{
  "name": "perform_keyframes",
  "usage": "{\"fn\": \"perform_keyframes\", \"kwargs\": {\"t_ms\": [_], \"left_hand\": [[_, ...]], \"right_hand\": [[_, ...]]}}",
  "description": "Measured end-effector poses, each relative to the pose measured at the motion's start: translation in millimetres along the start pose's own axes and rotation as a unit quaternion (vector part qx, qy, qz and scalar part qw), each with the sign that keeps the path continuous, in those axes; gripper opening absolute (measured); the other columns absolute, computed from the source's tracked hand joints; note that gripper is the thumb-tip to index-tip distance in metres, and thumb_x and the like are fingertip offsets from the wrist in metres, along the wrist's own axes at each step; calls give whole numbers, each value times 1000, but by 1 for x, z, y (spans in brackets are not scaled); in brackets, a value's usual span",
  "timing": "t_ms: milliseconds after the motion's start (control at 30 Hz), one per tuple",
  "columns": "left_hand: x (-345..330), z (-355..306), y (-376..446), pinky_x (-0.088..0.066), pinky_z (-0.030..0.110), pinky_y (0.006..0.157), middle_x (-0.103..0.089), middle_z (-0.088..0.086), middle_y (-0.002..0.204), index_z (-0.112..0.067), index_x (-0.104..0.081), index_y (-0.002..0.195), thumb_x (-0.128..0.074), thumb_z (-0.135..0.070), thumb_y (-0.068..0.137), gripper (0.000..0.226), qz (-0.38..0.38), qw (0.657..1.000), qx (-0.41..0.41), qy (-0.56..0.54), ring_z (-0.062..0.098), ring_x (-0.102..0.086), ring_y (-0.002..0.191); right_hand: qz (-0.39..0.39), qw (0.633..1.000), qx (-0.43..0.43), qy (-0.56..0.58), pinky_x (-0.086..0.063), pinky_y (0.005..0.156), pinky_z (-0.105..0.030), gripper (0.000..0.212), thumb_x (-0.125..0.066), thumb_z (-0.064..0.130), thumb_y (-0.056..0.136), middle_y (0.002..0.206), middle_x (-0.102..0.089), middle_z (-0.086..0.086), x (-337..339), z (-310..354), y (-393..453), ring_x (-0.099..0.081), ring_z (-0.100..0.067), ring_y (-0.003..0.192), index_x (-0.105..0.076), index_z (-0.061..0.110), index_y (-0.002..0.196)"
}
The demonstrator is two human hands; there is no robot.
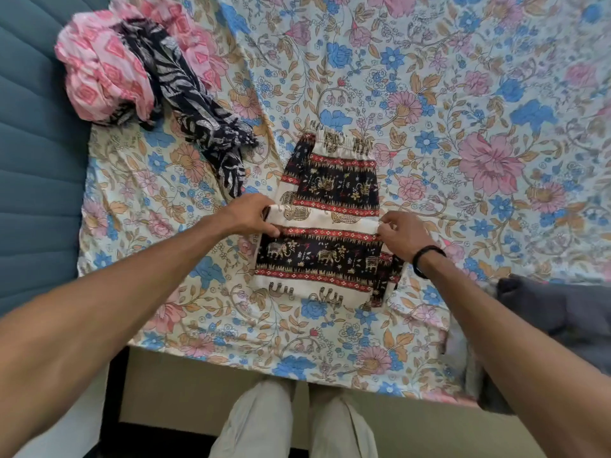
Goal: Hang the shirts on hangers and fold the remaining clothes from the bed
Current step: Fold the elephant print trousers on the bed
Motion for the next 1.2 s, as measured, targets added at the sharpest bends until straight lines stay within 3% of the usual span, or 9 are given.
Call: {"fn": "perform_keyframes", "kwargs": {"t_ms": [200, 300, 500, 633, 700, 800, 933, 1067, 1200], "left_hand": [[6, 23, 4, -54, 51, 101, -62, 8, 138, -19, -55, 142, -77, -47, 87, 66, -36, 968, 18, -247, 23, -61, 121], [20, 15, 4, -53, 43, 100, -68, 3, 124, -28, -60, 127, -71, -21, 94, 35, -81, 922, 7, -378, 14, -65, 112], [68, -5, 30, -50, 49, 106, -66, 3, 122, -20, -55, 137, -62, -21, 100, 37, -191, 891, 20, -412, 18, -65, 109], [86, -14, 52, -55, 41, 97, -61, 5, 132, -20, -49, 146, -59, -29, 102, 45, -245, 888, 38, -388, 20, -63, 114], [87, -14, 57, -57, 40, 95, -62, 6, 135, -19, -51, 144, -61, -38, 101, 48, -279, 886, 58, -367, 23, -64, 116], [60, -11, 48, -54, 26, 71, -66, 10, 126, -15, -54, 138, -63, -63, 91, 68, -300, 881, 142, -336, 24, -68, 101], [-5, -11, 10, -57, 41, 85, -60, 12, 137, -20, -39, 153, -61, -84, 76, 103, -238, 910, 244, -239, 29, -65, 113], [-49, -13, -20, -58, 39, 83, -63, 10, 134, -12, -46, 148, -72, -63, 83, 86, -207, 899, 274, -271, 31, -67, 111], [-59, -13, -21, -61, 29, 54, -65, -1, 96, -12, -54, 120, -76, -34, 91, 42, -176, 833, 251, -461, 18, -69, 70]], "right_hand": [[-58, 993, 5, 98, -53, 58, -31, 18, -55, 12, 101, 101, -65, 2, 7, -13, 13, -61, -17, 71, -66, 23, 110], [-95, 985, 24, 139, -43, 51, -26, 20, -54, 9, 102, 98, -66, 1, 28, 1, 30, -51, -11, 63, -67, 21, 111], [-127, 979, 56, 147, -39, 43, -12, 27, -49, 3, 103, 109, -67, -4, 67, 50, 94, -49, -7, 61, -68, 14, 118], [-173, 976, 46, 124, -56, 70, -27, 25, -50, 6, 101, 128, -65, -9, 76, 63, 122, -63, -14, 84, -66, 19, 114], [-231, 971, 40, 45, -47, 100, -32, 22, -55, 17, 101, 135, -57, -11, 78, 62, 121, -58, -24, 117, -61, 18, 123], [-307, 939, 122, -95, -38, 106, -39, 28, -61, 27, 97, 135, -52, -14, 59, 75, 86, -47, -32, 126, -61, 17, 123], [-157, 953, 202, -164, -48, 98, -54, 30, -68, 36, 92, 122, -56, -11, -25, 69, 16, -51, -29, 113, -67, 15, 113], [-72, 964, 156, -204, -43, 107, -59, 57, -75, 54, 82, 131, -56, -13, -82, 46, -25, -53, -32, 121, -63, 22, 127], [-33, 931, 186, -311, -4, 117, -76, 108, -72, 77, 71, 166, -27, -22, -114, 69, -31, -29, -46, 150, -29, 33, 159]]}}
Point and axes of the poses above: each hand's wrist, its own y-axis towards the middle knuckle, its own x-axis out of the back of the hand, z = x × y, the point moved 6 cm from there along y, towards the middle knuckle
